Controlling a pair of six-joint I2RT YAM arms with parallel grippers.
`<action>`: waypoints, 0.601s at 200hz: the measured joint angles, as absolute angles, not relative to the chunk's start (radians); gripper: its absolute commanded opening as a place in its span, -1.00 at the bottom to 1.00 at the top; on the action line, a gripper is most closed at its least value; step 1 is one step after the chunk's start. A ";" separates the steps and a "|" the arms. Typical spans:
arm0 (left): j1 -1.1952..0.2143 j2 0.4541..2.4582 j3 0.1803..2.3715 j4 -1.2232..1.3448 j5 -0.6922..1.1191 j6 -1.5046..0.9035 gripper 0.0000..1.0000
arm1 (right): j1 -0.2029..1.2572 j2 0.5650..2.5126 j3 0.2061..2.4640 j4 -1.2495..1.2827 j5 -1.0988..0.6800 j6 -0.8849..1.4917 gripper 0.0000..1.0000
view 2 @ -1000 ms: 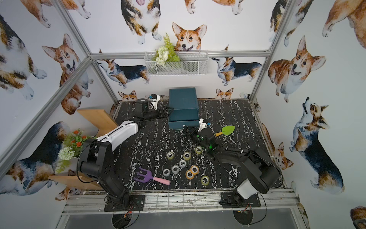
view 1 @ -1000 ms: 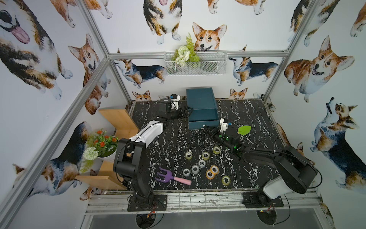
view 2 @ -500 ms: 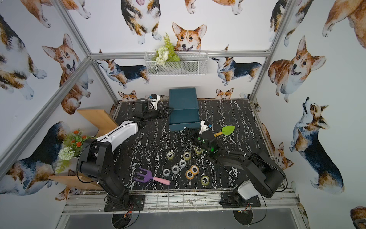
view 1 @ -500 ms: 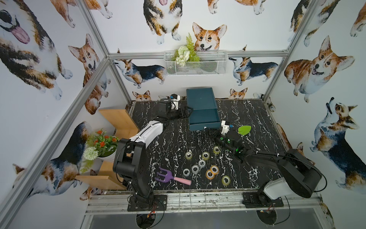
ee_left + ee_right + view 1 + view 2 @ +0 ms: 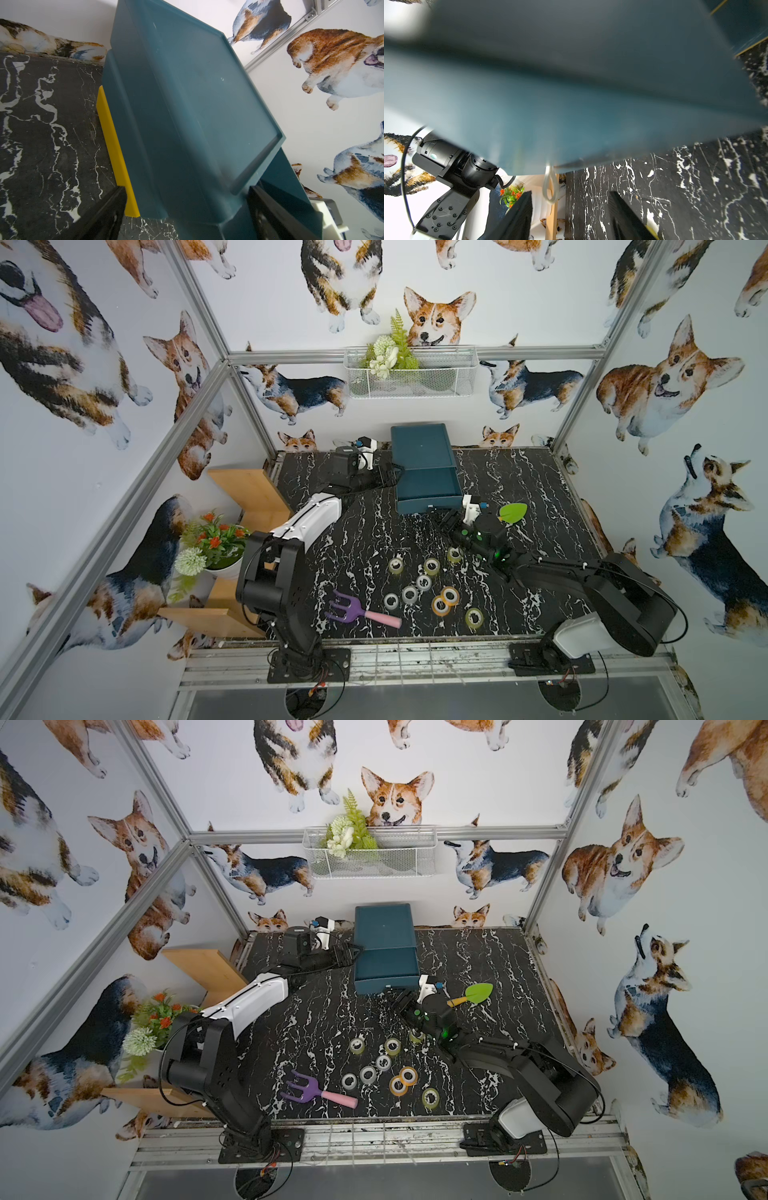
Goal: Place the transparent tape into the drawer according to color
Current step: Open the drawer in the storage box.
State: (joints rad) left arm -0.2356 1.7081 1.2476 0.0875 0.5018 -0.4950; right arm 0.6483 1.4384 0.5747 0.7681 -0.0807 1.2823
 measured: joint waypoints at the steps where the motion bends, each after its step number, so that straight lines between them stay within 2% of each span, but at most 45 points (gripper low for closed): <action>1: -0.236 1.707 1.248 0.088 0.502 -0.495 0.96 | 0.648 1.436 0.575 0.764 -0.081 1.280 0.36; 54: -0.236 1.646 1.259 0.050 0.461 -0.529 0.99 | 0.650 1.352 0.586 0.537 -0.132 1.128 0.38; 120: -0.242 1.447 1.227 -0.035 0.346 -0.553 0.99 | 0.650 1.189 0.615 0.117 -0.093 0.803 0.39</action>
